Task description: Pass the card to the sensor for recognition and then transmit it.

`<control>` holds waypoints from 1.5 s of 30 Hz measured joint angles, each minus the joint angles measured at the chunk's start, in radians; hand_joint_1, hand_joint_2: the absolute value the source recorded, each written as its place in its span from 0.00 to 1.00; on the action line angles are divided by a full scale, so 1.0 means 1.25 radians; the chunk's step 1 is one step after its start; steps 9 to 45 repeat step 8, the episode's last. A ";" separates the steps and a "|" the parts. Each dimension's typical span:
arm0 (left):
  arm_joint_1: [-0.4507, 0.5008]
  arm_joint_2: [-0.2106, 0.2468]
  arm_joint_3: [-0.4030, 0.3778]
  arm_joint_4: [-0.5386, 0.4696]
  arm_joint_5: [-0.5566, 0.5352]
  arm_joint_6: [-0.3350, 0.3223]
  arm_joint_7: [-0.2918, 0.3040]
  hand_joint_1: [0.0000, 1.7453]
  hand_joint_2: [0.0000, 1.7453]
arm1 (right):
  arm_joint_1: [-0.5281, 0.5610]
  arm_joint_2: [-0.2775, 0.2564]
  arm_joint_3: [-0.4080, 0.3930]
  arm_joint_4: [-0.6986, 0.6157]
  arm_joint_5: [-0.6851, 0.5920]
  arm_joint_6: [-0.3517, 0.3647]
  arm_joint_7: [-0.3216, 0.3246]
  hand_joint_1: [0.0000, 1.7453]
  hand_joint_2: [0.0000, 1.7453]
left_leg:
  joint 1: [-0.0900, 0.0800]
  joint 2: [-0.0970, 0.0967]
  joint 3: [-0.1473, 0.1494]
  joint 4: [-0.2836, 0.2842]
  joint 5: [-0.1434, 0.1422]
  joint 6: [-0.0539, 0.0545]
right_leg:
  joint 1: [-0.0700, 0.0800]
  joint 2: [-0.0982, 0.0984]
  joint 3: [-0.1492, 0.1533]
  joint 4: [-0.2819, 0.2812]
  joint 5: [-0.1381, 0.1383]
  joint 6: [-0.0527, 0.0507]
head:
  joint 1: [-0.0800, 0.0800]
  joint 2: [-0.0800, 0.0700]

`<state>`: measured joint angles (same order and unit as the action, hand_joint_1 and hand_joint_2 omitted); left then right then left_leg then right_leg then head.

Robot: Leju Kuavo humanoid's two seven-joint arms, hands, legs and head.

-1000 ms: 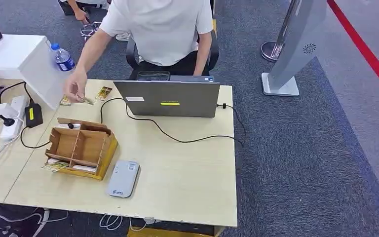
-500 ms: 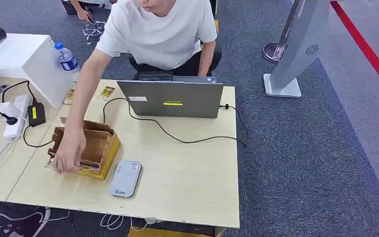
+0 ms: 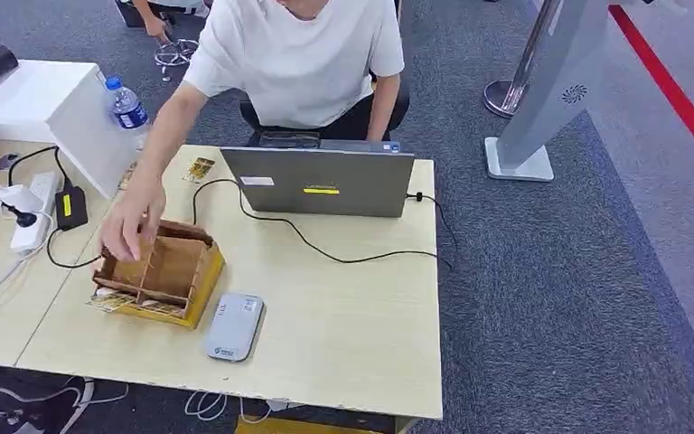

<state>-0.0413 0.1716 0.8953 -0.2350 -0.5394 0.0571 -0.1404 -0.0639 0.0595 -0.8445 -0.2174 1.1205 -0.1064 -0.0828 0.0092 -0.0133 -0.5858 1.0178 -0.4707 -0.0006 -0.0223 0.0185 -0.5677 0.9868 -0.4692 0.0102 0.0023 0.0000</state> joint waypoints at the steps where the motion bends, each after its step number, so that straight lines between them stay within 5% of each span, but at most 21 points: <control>1: -0.001 -0.015 -0.007 0.002 0.000 -0.016 0.005 0.00 1.00 | 0.000 0.000 0.007 0.000 0.013 0.001 0.004 0.00 1.00 | 0.000 0.000 0.000 0.000 0.000 0.000 | 0.000 0.000 0.000 0.000 0.000 0.000 | 0.001 0.000; 8: 0.004 -0.084 -0.064 0.009 0.013 -0.049 0.042 0.00 1.00 | 0.001 0.001 0.079 0.001 -0.009 0.031 0.018 0.00 1.00 | 0.001 0.000 0.000 0.000 0.000 0.000 | 0.000 0.000 0.000 0.000 0.000 0.000 | -0.001 0.000; 45: 0.004 -0.084 -0.064 0.009 0.013 -0.049 0.042 0.00 1.00 | 0.001 0.001 0.079 0.001 -0.009 0.031 0.018 0.00 1.00 | 0.001 0.000 0.000 0.000 0.000 0.000 | 0.000 0.000 0.000 0.000 0.000 0.000 | -0.001 0.000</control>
